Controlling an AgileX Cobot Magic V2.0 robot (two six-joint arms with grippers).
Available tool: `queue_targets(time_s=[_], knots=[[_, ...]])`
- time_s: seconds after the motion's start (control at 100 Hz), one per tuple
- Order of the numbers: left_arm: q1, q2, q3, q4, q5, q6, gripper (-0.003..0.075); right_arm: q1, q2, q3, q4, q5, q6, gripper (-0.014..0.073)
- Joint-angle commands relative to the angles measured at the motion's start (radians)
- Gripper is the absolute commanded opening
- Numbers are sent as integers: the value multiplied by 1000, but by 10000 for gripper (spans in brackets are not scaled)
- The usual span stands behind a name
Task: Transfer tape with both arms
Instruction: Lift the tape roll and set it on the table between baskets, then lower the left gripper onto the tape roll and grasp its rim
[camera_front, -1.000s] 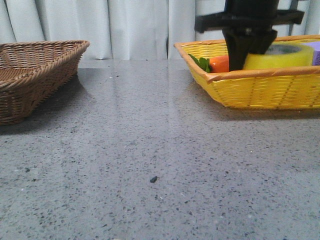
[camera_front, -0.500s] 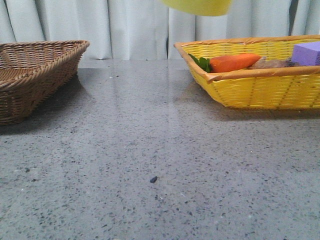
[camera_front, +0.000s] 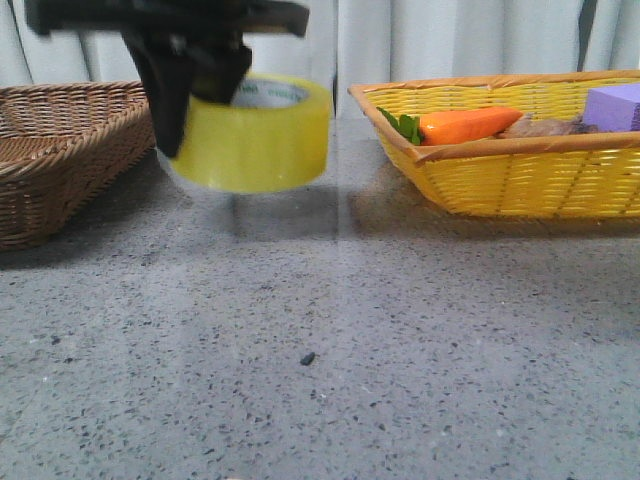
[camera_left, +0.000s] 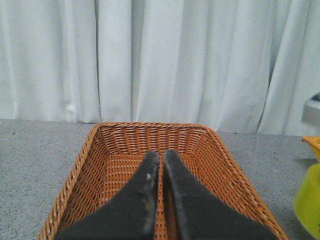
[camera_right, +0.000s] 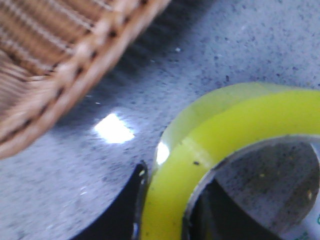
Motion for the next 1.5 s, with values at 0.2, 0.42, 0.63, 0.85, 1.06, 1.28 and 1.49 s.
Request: queue_targets(time_s=[0.2, 0.42, 0.63, 0.85, 1.06, 1.28, 1.49], knots=[[-1, 15, -35, -33, -82, -5, -21, -3, 1, -35, -42, 24, -10, 145], [-1, 15, -35, -33, -84, -5, -14, -3, -12, -58, -57, 41, -10, 282], [-1, 15, -61, -33, -94, -5, 302, -6, -89, -151, -114, 44, -10, 201], [-1, 38, -124, -33, -102, -5, 438, -25, -229, -197, -150, 18, -10, -73], [-97, 175, -258, -30, -10, -5, 438, -41, -357, -197, -199, -91, -10, -73], [-310, 397, -418, 7, 63, 0, 438, -43, -473, -197, -214, -214, -10, -73], [-477, 627, -563, 22, 163, 1, 438, -43, -558, -193, -262, -255, -10, -73]])
